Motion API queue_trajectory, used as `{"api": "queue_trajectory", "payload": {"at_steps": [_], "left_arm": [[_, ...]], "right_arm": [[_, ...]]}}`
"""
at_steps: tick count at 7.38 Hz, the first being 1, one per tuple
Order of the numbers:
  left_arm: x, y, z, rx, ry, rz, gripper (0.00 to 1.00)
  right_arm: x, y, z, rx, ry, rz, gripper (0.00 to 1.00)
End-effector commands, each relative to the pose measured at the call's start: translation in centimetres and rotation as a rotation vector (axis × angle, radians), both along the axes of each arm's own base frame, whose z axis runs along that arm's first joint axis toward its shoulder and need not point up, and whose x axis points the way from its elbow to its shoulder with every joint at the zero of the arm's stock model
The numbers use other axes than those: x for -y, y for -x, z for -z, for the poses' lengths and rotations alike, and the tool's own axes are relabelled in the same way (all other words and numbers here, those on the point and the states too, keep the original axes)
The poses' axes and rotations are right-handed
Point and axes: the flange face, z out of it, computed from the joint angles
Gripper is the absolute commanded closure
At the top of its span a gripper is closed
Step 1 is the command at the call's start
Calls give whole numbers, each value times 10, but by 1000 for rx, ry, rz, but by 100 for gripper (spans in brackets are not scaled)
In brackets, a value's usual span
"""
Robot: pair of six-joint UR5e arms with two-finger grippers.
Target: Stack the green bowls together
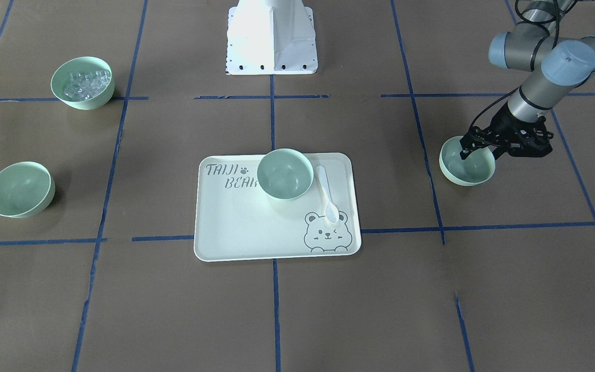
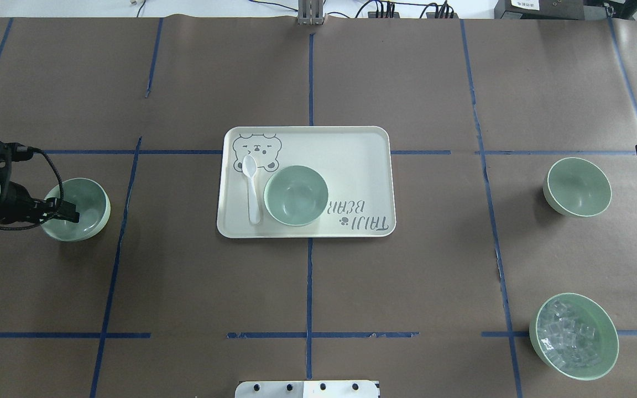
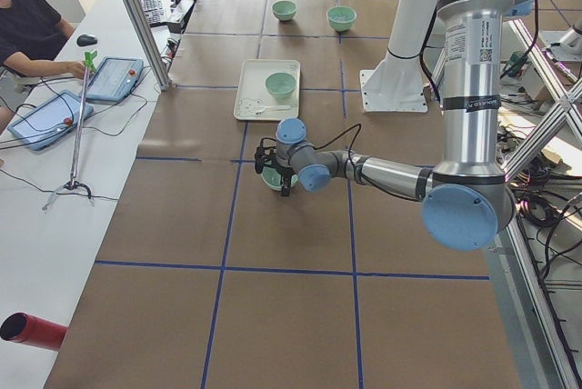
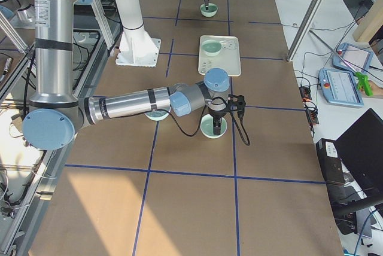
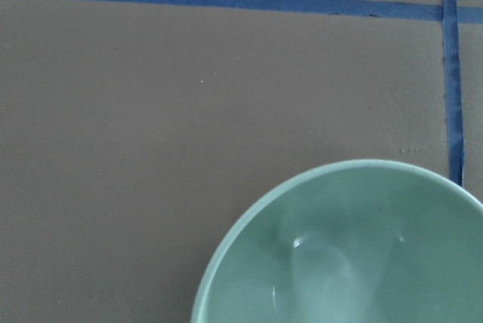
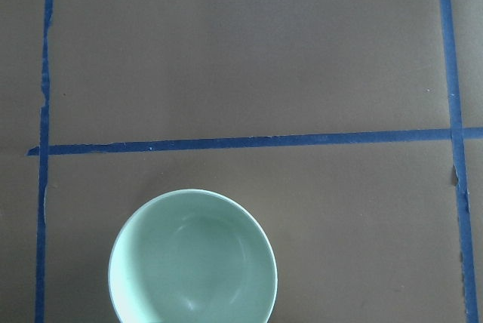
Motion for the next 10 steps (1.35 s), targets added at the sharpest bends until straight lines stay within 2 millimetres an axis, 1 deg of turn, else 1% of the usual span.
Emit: {"api": "queue_trajectory", "payload": {"at_steps": [1,2,3,4,5,6,7,8,9,10], "left_arm": [[-3,6,-3,3,0,2,59],[-7,12,-8,11,5,2,77],[-7,11,-8,12,5,0,86],[-6,11,-7,10,6,2,100],[-8,14,4,-10,-3,-2,100],[-7,26,26,-46,-13,1,100],[1,49,45,-115,40,-18,100],[11,69,63,-138,81,0,100],[23,67,82,-143,80,12,100],[31,62,93,-150,93,26,100]], "right_arm": [[-1,21,1,-7,2,30,0],[0,28,-1,-9,2,44,0],[2,34,-4,-18,3,51,0],[4,35,-3,-22,-1,51,0],[3,36,-3,-23,-1,54,0],[4,39,-9,-30,5,59,0],[5,46,-19,-52,-8,62,0],[8,51,-39,-51,-38,62,0],[9,54,-54,-51,-42,67,0],[6,68,-69,-56,-44,93,0]]}}
